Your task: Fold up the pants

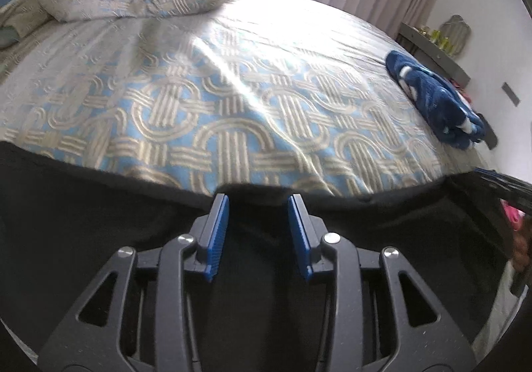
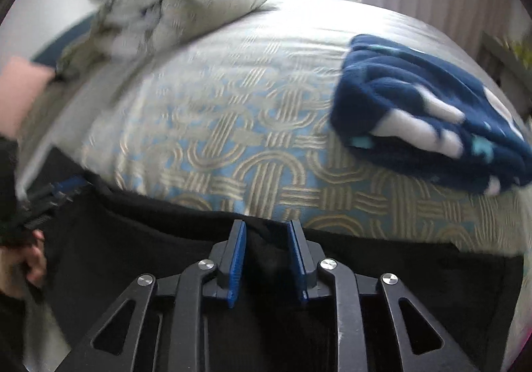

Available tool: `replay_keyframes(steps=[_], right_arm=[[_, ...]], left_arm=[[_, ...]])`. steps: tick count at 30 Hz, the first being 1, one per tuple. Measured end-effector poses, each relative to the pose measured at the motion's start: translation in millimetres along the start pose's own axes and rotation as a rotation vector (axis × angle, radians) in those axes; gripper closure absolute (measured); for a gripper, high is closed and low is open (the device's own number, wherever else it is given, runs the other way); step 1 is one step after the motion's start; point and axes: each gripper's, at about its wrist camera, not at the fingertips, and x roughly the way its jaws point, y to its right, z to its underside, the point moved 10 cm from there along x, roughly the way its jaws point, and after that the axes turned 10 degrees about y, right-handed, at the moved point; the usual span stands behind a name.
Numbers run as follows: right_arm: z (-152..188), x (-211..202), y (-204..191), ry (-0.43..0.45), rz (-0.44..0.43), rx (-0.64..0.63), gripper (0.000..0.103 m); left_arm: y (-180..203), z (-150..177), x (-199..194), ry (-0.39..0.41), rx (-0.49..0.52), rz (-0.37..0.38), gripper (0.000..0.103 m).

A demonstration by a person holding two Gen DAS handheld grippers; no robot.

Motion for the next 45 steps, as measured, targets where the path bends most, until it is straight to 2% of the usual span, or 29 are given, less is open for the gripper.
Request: replay_keyframes(steps=[2, 4, 6, 8, 10, 11, 12, 14, 16, 18, 20, 22, 24, 25, 27, 29, 30, 31, 32, 33, 34, 35, 36, 37, 40, 41, 42, 44, 45], right_arm=[[1.8, -14.4, 3.1, 0.018, 0.005, 0.037, 0.063], [6.7, -29.1, 0.7, 0.038, 0.020, 0.055, 0.061], [9.3, -39.0, -13.8, 0.053, -0.021, 0.075, 0.061], [9.3, -41.4, -33.7, 0.063, -0.074, 0.135, 0.061], [10.6, -33.1, -65.0, 0.031, -0.155, 0.202, 0.062], [10.2, -26.4, -78.3, 0.019, -0.184, 0.219, 0.068], [10.4, -17.1, -97.0, 0.000, -0.224, 0.234, 0.073], [9.6, 3.3, -134.0, -0.029, -0.289, 0.235, 0.086], [10.9, 31.6, -158.9, -0.060, -0.275, 0.236, 0.091], [17.9, 64.2, -167.4, -0.127, -0.213, 0.247, 0.093], [24.2, 92.7, -168.4, -0.164, -0.130, 0.240, 0.098], [11.4, 99.0, -164.8, -0.108, -0.095, 0.250, 0.099], [-1.4, 101.4, -159.3, -0.078, -0.082, 0.282, 0.096], [-5.9, 100.3, -155.7, -0.076, -0.094, 0.323, 0.093], [-13.9, 82.8, -150.5, -0.059, -0.171, 0.408, 0.092], [-23.3, 51.6, -137.0, 0.002, -0.227, 0.410, 0.080], [-27.8, 28.7, -117.3, 0.063, -0.214, 0.391, 0.076], [-28.0, 13.8, -99.0, 0.100, -0.191, 0.384, 0.066], [-25.9, -4.0, -66.0, 0.143, -0.139, 0.393, 0.049], [-22.4, -13.5, -42.6, 0.160, -0.099, 0.407, 0.038], [-15.2, -25.7, -5.6, 0.170, -0.005, 0.415, 0.021], [-5.9, -36.9, 28.3, 0.161, 0.138, 0.381, 0.019], [2.5, -48.6, 58.2, 0.148, 0.274, 0.324, 0.019], [11.3, -60.8, 82.0, 0.141, 0.355, 0.261, 0.019], [39.5, -71.9, 113.2, 0.088, 0.314, 0.244, 0.024], [49.2, -70.4, 125.0, 0.054, 0.356, 0.227, 0.037], [61.1, -69.3, 137.7, 0.024, 0.413, 0.196, 0.045], [79.9, -62.0, 153.5, -0.025, 0.456, 0.180, 0.069], [85.8, -61.4, 157.1, -0.006, 0.432, 0.175, 0.069]], left_arm=[[-5.6, -2.6, -9.5, 0.010, -0.033, -0.011, 0.063], [-16.3, -7.8, -29.2, 0.045, -0.062, -0.032, 0.056], [-25.6, -15.3, -45.9, 0.078, -0.099, -0.032, 0.055], [-26.8, -24.4, -58.9, 0.098, -0.144, 0.011, 0.055], [-12.9, -28.4, -60.4, 0.080, -0.134, 0.073, 0.055], [-1.2, -29.1, -59.1, 0.070, -0.116, 0.110, 0.066], [10.8, -28.1, -55.3, 0.056, -0.096, 0.144, 0.086], [24.1, -18.1, -38.9, -0.009, -0.065, 0.146, 0.095], [21.0, -1.1, -11.0, -0.083, -0.075, 0.090, 0.095], [8.2, 14.0, 10.6, -0.148, -0.109, 0.040, 0.096], [0.0, 11.0, 16.9, -0.107, -0.145, 0.045, 0.097], [-7.9, 1.0, 18.4, -0.077, -0.161, 0.036, 0.097], [-19.5, -7.5, 12.2, -0.050, -0.203, 0.048, 0.089], [-26.2, -11.0, 3.7, -0.051, -0.256, 0.097, 0.086], [-43.6, -16.8, -15.6, -0.018, -0.282, 0.101, 0.051], [-70.1, -26.7, -44.6, 0.077, -0.231, 0.069, 0.041], [-82.9, -28.3, -55.0, 0.095, -0.221, 0.058, 0.041], [-97.7, -27.9, -64.5, 0.097, -0.217, 0.045, 0.041], [-117.1, -24.3, -73.8, 0.088, -0.213, 0.006, 0.041], [-133.0, -19.4, -80.6, 0.077, -0.196, -0.044, 0.041], [-148.9, -12.9, -88.3, 0.068, -0.157, -0.106, 0.041], [-162.1, -6.6, -95.2, 0.063, -0.100, -0.167, 0.041], [-169.9, -0.9, -98.6, 0.060, -0.057, -0.207, 0.041], [-177.3, 4.7, -99.9, 0.055, -0.034, -0.226, 0.041], [-200.4, 25.7, -88.8, -0.006, -0.025, -0.281, 0.046], [-210.3, 29.5, -84.4, -0.026, -0.023, -0.305, 0.049], [-215.4, 31.6, -82.8, -0.015, -0.014, -0.327, 0.048], [-224.7, 32.3, -85.0, 0.013, -0.005, -0.403, 0.043], [-229.2, 32.2, -85.9, 0.012, -0.018, -0.417, 0.042]])
